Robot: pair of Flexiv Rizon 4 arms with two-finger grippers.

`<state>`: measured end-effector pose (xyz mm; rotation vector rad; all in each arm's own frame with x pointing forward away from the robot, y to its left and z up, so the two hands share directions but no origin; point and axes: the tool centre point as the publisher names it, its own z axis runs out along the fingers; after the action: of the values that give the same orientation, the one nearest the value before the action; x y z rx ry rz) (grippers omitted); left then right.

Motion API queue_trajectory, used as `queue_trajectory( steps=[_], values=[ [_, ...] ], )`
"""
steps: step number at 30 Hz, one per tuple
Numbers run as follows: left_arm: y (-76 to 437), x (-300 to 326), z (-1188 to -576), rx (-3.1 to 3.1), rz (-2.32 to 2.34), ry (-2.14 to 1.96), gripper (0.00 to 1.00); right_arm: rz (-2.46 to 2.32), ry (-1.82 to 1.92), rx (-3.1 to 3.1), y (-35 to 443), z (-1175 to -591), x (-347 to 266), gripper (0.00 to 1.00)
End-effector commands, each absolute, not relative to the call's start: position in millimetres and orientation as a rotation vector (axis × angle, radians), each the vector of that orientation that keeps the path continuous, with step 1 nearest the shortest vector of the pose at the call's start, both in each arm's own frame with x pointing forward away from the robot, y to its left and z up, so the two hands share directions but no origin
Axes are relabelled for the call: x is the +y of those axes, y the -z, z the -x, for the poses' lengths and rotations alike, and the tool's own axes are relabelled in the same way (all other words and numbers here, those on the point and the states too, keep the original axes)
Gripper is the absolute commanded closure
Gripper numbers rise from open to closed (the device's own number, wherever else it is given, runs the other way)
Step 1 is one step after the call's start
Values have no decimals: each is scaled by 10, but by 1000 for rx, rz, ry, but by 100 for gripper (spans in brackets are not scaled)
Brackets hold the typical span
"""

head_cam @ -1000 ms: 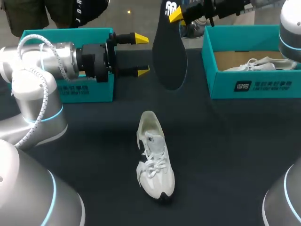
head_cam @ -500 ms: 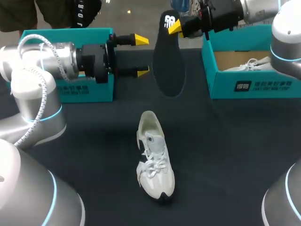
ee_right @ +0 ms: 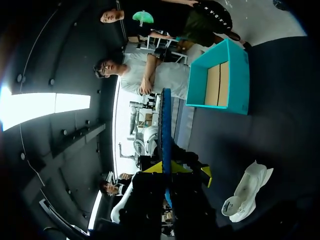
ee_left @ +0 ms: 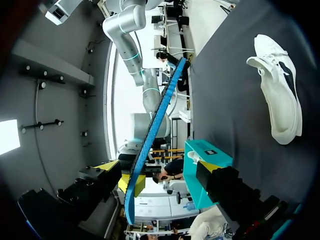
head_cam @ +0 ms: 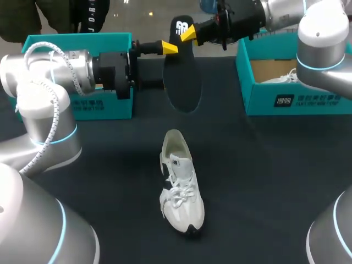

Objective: Take the shoe out of the shoebox, open the shoe tongue, remove and reinsert the insole, then place the shoe into the shoebox

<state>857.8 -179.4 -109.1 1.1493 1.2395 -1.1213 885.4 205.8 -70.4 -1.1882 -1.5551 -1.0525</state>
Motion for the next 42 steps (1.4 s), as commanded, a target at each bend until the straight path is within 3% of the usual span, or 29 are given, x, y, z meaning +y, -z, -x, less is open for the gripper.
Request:
queue_trajectory(
  steps=[1,5,7,10,11,30,31,32,33,42],
  values=[
    [1085,-1852,-8564,1230,-1137,1121,0,1182,1047,-1551,718,-8878,2129,100],
    [1082,-1852,-8553,1223,-1138,1137,0,1190,1048,-1542,744,-8858,2117,100],
    [1088,-1848,-8544,1223,-1138,1140,27,1195,1047,-1535,758,-8846,2115,100],
    [1095,-1840,-8540,1222,-1129,1146,86,1198,1041,-1531,770,-8840,2115,100],
    [1095,-1834,-8540,1223,-1127,1147,100,1198,1041,-1531,771,-8839,2115,100],
    [1088,-1776,-8513,1214,-1130,1158,100,1208,1039,-1508,776,-8857,2132,100],
    [1089,-1771,-8513,1214,-1130,1158,100,1212,1039,-1508,776,-8862,2124,77],
    [1091,-1767,-8512,1214,-1130,1158,100,1227,1032,-1512,772,-8865,2119,30],
    [1094,-1763,-8510,1215,-1130,1158,100,1235,1036,-1522,759,-8868,2104,0],
    [1183,-1722,-8521,1240,-1141,1168,100,1376,980,-1737,518,-8830,1838,0]
  ],
)
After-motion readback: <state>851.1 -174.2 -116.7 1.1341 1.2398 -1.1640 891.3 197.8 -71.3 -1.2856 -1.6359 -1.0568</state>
